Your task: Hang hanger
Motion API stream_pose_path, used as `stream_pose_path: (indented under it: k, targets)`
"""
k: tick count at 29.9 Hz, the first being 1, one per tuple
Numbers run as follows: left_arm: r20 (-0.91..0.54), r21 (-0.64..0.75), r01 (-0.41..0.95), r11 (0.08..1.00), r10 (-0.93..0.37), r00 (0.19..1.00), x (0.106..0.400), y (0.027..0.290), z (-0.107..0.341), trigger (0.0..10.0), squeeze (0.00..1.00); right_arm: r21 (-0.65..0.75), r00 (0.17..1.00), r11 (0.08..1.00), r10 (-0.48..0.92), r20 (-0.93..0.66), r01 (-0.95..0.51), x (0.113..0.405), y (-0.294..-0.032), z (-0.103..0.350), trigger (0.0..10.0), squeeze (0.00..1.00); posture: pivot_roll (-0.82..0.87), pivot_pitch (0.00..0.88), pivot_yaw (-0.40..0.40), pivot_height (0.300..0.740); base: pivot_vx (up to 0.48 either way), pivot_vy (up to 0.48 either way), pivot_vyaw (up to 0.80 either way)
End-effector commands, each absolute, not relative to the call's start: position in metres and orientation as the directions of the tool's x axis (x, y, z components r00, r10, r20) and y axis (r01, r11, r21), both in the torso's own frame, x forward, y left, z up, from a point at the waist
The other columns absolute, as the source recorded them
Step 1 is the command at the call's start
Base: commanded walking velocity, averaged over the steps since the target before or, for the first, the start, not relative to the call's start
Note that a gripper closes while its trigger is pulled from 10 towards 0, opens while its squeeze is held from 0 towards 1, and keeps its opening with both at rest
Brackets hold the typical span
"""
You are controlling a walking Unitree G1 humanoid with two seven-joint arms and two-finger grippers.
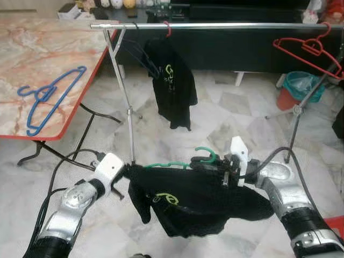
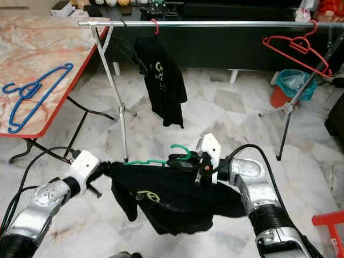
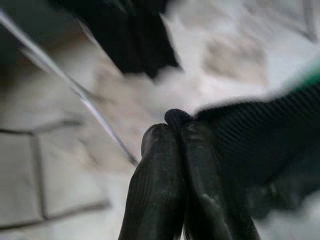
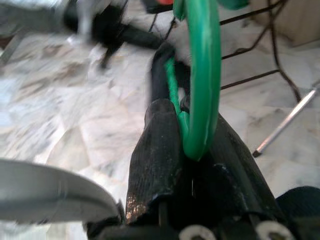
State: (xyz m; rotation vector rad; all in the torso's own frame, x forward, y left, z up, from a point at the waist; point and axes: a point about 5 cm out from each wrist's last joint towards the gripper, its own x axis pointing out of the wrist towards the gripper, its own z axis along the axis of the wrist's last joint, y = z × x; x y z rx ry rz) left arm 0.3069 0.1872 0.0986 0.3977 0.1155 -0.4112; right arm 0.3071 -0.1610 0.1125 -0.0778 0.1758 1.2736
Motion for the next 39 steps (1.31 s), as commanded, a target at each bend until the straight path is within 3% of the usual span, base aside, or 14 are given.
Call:
stream_pose_path:
  k: [1,5,11,16,21,26,30,33,39]
  targets:
    - [-0.101,0.359,0.314,0.879,-0.298,0.949,0.313,0.197,0.112,10.0,0.0,0.014,0.235,0.242,0.954,-0.186,-0.97,0.303,-0.16,0.115,10.0,0.0,0.03,0.106,-0.003,0.74,0.0,0.0,0.0]
    - [0.046,0.355,0.21,0.911,-0.241,0.969,0.32,0.202,0.138,10.0,0.0,0.022,0.202,0.213,0.952,-0.229,-0.977,0.297,-0.161,0.109,10.0,0.0,0.03,0.107,-0.001,0.74,0.0,0.0,0.0]
    - [0.046,0.384,0.187,0.904,-0.221,0.974,0.32,0.204,0.135,10.0,0.0,0.024,0.204,0.214,0.953,-0.225,-0.976,0.296,-0.159,0.109,10.0,0.0,0.03,0.107,0.003,0.74,0.0,0.0,0.0]
    - [-0.038,0.467,0.138,0.874,-0.136,0.99,0.319,0.219,0.121,10.0,0.0,0.0,0.245,0.252,0.94,-0.236,-0.968,0.299,-0.161,0.11,10.0,0.0,0.03,0.109,0.001,0.74,0.0,0.0,0.0]
    - [-0.171,0.494,0.105,0.863,-0.022,0.985,0.315,0.237,0.1,10.0,0.0,0.012,0.231,0.24,0.945,-0.232,-0.971,0.294,-0.166,0.113,10.0,0.0,0.03,0.109,0.003,0.74,0.0,0.0,0.0]
    - [-0.244,0.475,0.183,0.861,-0.071,0.967,0.309,0.234,0.088,10.0,0.0,-0.018,0.285,0.291,0.922,-0.262,-0.957,0.296,-0.174,0.112,10.0,0.0,0.02,0.112,0.003,0.74,0.0,0.0,0.0]
    - [-0.305,0.435,0.329,0.838,-0.206,0.93,0.301,0.222,0.078,10.0,0.0,-0.054,0.372,0.371,0.897,-0.24,-0.927,0.306,-0.18,0.117,10.0,0.0,0.02,0.113,0.003,0.74,0.0,0.0,0.0]
    - [-0.249,0.392,0.402,0.827,-0.326,0.912,0.296,0.209,0.084,10.0,0.0,-0.096,0.433,0.424,0.854,-0.287,-0.9,0.312,-0.182,0.116,10.0,0.0,0.02,0.112,0.002,0.74,0.0,0.0,0.0]
    - [-0.175,0.353,0.381,0.854,-0.34,0.924,0.298,0.204,0.096,10.0,0.0,-0.099,0.408,0.399,0.845,-0.346,-0.911,0.309,-0.181,0.105,10.0,0.0,0.03,0.112,-0.002,0.74,0.0,0.0,0.0]
